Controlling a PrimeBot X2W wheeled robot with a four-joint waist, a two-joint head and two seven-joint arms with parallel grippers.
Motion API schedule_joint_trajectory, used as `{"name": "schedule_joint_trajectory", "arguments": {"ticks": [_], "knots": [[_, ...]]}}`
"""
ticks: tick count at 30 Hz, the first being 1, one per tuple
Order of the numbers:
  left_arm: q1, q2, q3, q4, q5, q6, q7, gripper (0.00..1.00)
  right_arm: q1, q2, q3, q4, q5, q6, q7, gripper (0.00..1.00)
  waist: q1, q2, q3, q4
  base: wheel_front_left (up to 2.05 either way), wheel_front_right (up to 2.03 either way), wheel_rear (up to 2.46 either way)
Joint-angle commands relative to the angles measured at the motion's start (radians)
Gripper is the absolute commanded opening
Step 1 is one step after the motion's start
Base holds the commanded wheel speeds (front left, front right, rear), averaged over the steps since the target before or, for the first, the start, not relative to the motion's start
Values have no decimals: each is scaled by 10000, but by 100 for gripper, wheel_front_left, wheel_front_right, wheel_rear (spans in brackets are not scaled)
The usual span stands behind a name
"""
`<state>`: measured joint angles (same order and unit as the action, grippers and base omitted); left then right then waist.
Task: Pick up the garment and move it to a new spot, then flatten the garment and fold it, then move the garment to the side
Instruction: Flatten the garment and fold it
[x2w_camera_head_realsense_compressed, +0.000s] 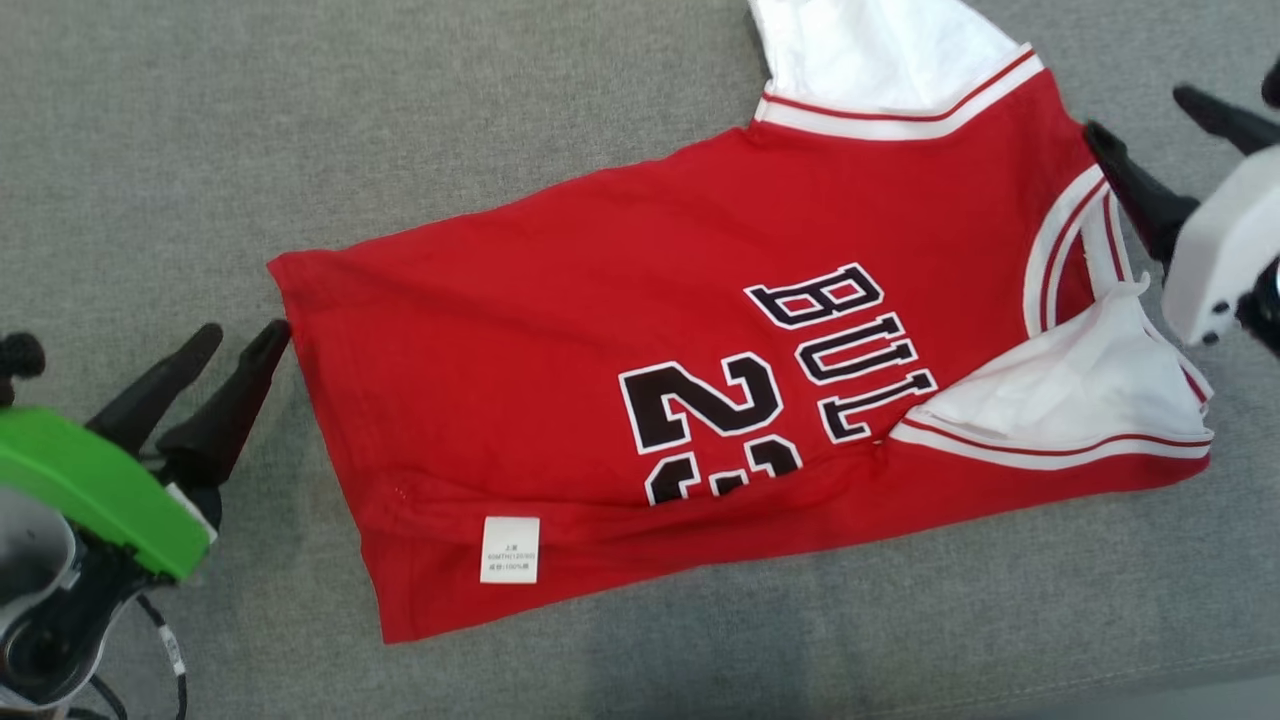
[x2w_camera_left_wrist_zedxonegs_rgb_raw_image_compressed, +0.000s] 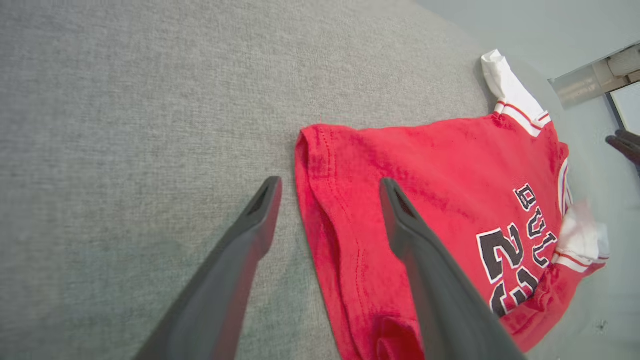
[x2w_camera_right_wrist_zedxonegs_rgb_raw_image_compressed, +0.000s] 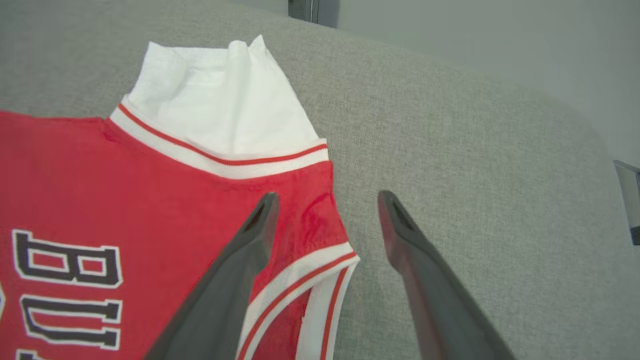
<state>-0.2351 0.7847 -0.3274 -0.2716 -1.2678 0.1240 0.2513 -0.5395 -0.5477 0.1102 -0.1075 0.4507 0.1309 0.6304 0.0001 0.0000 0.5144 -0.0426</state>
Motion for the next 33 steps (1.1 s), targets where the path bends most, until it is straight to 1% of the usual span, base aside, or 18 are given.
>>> {"name": "schedule_joint_trajectory", "arguments": {"ticks": [1,4,7,11,17,22,23,24,25,27,29,33], "knots": [[-551,-2,-119,47,145,-54,227,100,-660,3,206,219,-107,-3,216,100,-1,0,924,394,0,0,0],[-1449,84,-480,242,492,-188,762,100,-2102,220,716,882,-269,-3,607,100,-1,0,1432,600,0,0,0],[-2140,127,-656,420,717,-353,1096,100,-3346,525,972,1666,-557,-3,709,100,-1,0,1847,785,0,0,0],[-2840,-157,-929,596,641,-684,1423,100,-4612,904,1224,2724,-906,-3,618,100,-1,0,2250,1070,0,0,0],[-3386,-651,-1442,706,435,-1142,1899,100,-5533,1217,1634,3972,-1056,-2,443,100,-1,0,2408,1276,0,0,0],[-3465,-734,-1648,605,226,-1430,2165,100,-5627,1394,2140,4473,-515,5,161,100,-1,0,2287,1244,0,0,0],[-3463,-734,-1647,605,206,-1434,2181,100,-5659,1378,2201,4527,-408,6,65,45,-1,0,2258,1221,0,0,0],[-3481,-706,-1666,610,255,-1447,2191,71,-5672,1382,2299,4553,-243,6,9,0,-1,0,2226,1189,0,0,0],[-3502,-670,-1697,617,329,-1485,2221,44,-5683,1372,2362,4575,-97,9,-32,0,-1,0,2198,1151,0,0,0],[-3550,-700,-1705,699,432,-1467,2143,0,-5711,1266,2446,4624,113,0,-150,0,-1,0,2117,1051,0,0,0],[-3614,-740,-1723,765,516,-1518,2101,0,-5774,1117,2422,4649,240,-5,-400,0,-1,0,2024,953,0,0,0],[-3810,-728,-1517,1109,741,-1386,1787,0,-5959,891,2177,4737,-17,-5,-1263,0,-1,0,1764,764,0,0,0]]}}
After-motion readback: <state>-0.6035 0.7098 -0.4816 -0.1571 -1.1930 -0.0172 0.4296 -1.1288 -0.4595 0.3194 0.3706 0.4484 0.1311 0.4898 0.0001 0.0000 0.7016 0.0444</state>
